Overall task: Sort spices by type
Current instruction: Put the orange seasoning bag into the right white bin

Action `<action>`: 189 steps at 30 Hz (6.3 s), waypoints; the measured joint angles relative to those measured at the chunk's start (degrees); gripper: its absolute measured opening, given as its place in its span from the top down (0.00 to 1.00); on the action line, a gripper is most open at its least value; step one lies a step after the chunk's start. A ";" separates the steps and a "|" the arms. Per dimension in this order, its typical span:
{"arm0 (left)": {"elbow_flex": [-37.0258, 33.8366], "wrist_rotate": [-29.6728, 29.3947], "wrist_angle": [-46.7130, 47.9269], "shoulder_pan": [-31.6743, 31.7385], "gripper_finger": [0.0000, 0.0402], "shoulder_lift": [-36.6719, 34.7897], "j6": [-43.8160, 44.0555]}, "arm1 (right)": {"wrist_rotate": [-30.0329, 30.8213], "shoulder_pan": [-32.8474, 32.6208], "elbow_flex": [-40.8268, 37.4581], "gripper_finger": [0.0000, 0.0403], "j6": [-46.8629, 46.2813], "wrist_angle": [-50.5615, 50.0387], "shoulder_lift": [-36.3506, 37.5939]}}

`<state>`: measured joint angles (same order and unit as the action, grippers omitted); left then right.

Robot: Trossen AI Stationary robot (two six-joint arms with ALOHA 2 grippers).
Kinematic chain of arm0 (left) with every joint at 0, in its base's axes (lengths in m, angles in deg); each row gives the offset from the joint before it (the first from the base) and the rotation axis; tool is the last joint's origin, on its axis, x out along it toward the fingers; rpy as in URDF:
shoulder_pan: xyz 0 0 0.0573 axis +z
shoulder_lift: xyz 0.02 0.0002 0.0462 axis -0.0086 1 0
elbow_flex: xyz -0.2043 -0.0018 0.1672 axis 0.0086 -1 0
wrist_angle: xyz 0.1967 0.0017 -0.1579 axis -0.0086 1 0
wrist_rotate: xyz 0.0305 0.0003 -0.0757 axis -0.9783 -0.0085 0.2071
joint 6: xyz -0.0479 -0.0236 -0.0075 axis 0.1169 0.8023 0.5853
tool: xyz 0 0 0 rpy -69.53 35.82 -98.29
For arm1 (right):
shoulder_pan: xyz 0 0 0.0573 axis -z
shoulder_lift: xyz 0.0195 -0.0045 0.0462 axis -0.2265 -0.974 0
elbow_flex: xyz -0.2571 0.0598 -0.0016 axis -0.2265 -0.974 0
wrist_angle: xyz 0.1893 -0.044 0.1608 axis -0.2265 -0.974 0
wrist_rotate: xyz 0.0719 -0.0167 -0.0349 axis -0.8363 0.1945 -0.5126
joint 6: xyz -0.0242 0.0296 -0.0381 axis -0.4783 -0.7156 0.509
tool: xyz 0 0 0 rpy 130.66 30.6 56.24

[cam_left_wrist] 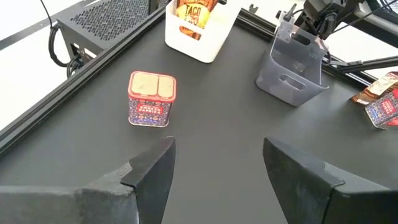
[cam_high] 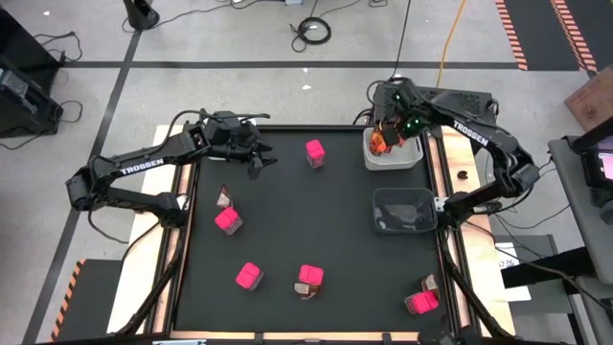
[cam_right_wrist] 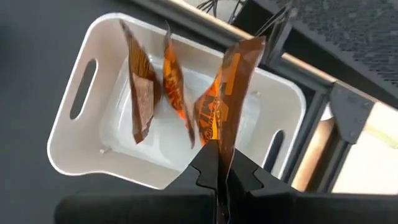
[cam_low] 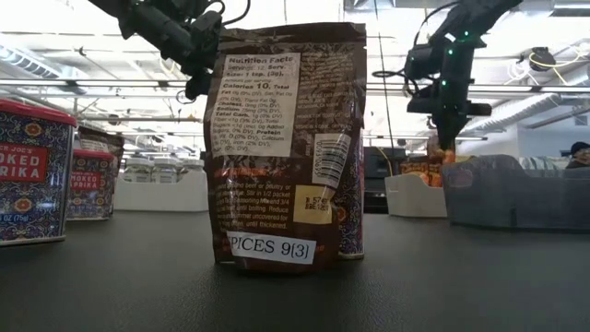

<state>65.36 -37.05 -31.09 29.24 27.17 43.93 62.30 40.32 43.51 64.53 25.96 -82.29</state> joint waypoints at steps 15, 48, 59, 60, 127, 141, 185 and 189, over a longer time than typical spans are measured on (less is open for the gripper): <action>-0.02 0.04 0.04 0.00 0.39 0.00 1.48 | -2.66 0.13 -2.91 1.00 0.37 6.16 -6.89; -0.07 1.43 0.17 -0.24 0.39 -0.02 2.95 | -2.72 0.13 0.41 0.70 -1.56 2.34 -7.67; -0.07 2.72 0.17 -0.24 0.39 -0.03 2.99 | -2.69 -0.08 14.12 0.67 -1.26 -3.68 -7.65; -0.07 3.34 0.18 -0.24 0.39 -0.09 3.02 | -2.63 -0.41 15.50 0.67 -1.24 -3.92 -7.65; 7.32 6.20 27.10 -13.07 0.39 0.00 -2.25 | -27.07 -66.60 32.28 0.67 -31.56 10.29 -27.45; 7.32 8.22 26.70 -17.16 0.39 -0.14 -10.55 | 4.58 -76.80 36.47 0.73 -116.48 17.45 -27.51; 7.34 -1.77 23.44 -26.75 0.39 -0.20 -1.77 | -5.99 -76.17 51.40 0.48 -10.97 0.89 -40.74; 7.34 0.82 25.64 -26.80 0.39 -0.20 -8.02 | -5.57 -76.39 49.42 0.48 -11.95 4.17 -40.74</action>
<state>72.71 -36.23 -5.46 2.44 26.97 35.91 56.73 -36.07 92.93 52.58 30.13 -123.03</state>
